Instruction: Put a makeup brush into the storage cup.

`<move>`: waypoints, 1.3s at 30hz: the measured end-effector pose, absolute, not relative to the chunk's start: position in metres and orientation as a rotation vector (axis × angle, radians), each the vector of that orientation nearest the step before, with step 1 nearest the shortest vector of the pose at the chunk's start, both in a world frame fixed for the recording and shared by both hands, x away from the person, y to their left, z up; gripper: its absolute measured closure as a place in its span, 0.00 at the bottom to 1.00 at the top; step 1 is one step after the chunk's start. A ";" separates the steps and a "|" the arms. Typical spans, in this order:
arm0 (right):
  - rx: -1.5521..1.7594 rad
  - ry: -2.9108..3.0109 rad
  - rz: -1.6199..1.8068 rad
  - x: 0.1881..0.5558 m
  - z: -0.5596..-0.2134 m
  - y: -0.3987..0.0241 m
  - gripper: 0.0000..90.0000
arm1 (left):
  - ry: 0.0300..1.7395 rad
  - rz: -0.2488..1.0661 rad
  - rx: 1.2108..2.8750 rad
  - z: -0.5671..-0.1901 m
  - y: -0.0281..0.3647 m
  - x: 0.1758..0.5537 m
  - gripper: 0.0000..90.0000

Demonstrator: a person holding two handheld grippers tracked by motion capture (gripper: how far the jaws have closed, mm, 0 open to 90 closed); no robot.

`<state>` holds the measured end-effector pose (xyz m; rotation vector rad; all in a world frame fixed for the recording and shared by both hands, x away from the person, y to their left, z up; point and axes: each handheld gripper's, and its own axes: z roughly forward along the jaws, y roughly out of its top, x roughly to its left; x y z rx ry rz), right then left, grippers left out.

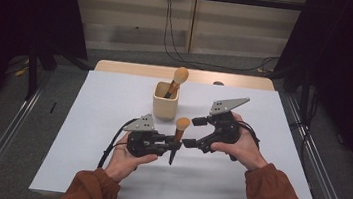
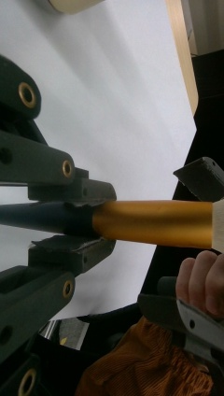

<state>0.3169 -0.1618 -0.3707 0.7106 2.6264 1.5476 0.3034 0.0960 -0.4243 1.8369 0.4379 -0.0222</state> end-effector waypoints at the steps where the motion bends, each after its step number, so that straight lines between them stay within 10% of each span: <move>1: 0.716 2.618 1.553 0.316 -0.371 -0.162 0.09 | 0.436 -0.022 1.840 -0.424 0.097 0.304 0.83; 39: 0.943 2.279 1.510 0.285 -0.407 -0.200 0.02 | 0.505 0.040 1.816 -0.417 0.124 0.306 0.83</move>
